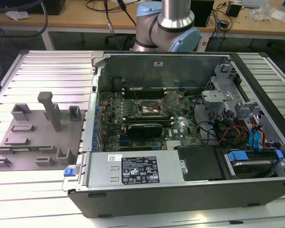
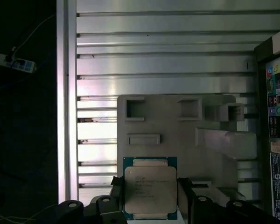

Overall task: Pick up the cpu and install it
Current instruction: 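Pick up the cpu and move it towards the insertion slot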

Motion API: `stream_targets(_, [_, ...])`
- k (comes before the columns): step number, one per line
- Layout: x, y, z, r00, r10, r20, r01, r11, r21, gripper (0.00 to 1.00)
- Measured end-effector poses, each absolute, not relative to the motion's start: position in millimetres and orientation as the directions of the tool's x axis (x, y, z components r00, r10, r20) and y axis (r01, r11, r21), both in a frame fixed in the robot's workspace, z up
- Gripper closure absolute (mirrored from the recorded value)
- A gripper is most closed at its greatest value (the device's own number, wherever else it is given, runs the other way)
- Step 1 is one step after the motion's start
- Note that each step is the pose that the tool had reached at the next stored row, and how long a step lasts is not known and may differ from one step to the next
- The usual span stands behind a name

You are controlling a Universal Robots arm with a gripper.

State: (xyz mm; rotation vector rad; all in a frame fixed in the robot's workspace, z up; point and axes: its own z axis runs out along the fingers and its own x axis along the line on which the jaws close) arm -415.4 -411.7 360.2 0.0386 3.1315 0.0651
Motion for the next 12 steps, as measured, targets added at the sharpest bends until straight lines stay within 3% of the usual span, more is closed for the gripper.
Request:
stream_targets(9, [-415,-412,364,-1.0,0.025,-0.008,0.024,0.999,0.041,0.46])
stream_targets(12, [-415,-412,378,-1.0,0.025,-0.009,0.025,0.999,0.042,0.46])
